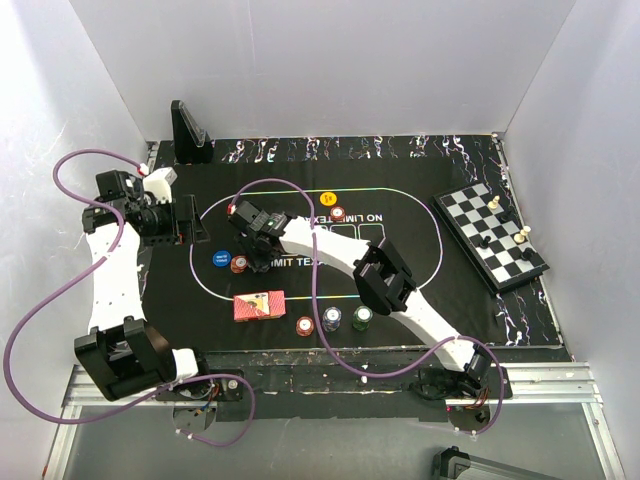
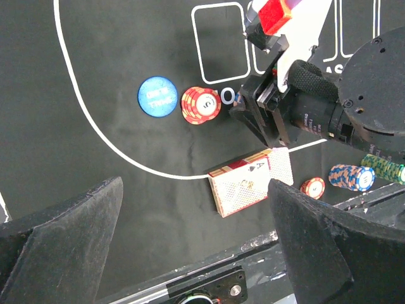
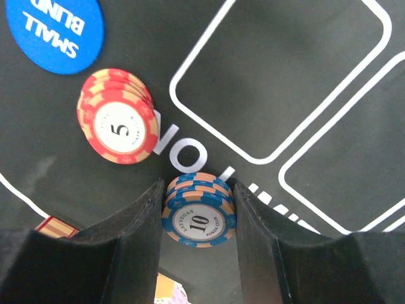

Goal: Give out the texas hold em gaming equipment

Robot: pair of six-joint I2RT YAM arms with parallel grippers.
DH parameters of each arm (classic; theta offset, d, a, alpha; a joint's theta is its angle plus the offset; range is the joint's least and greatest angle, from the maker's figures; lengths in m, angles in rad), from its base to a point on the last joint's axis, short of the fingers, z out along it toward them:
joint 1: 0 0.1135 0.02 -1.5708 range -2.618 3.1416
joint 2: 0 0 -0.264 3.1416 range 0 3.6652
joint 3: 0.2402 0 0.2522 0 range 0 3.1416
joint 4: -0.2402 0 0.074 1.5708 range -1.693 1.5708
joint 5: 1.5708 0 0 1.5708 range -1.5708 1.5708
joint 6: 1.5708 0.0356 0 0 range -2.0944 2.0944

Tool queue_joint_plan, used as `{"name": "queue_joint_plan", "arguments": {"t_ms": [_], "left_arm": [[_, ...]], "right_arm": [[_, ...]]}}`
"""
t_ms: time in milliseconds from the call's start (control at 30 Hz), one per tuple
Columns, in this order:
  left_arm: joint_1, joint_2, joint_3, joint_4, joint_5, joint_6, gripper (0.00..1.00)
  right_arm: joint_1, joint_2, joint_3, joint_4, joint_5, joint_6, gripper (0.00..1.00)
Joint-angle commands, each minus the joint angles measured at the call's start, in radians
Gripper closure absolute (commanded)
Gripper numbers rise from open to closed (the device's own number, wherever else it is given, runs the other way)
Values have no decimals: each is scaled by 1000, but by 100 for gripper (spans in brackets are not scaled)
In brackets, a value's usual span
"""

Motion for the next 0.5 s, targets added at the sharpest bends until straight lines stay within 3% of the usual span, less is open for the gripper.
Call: {"name": "queue_joint_plan", "arguments": {"t_ms": [0,67,300,467], "left_arm": [[8,-24,-13,21,22,-4,0],[6,-28,-17,21,22,-4,0],[9,-39,-16,9,16,-4,0],[8,-54,-26,8,10,-13,0]], "right_arm": [[-2,27,54,37,-27,4,98],[-3,31,50,46,-38,5,90],[-5,11,31,40,-66,-4,44],[-14,-59,-26,60,-72,-11,32]]}}
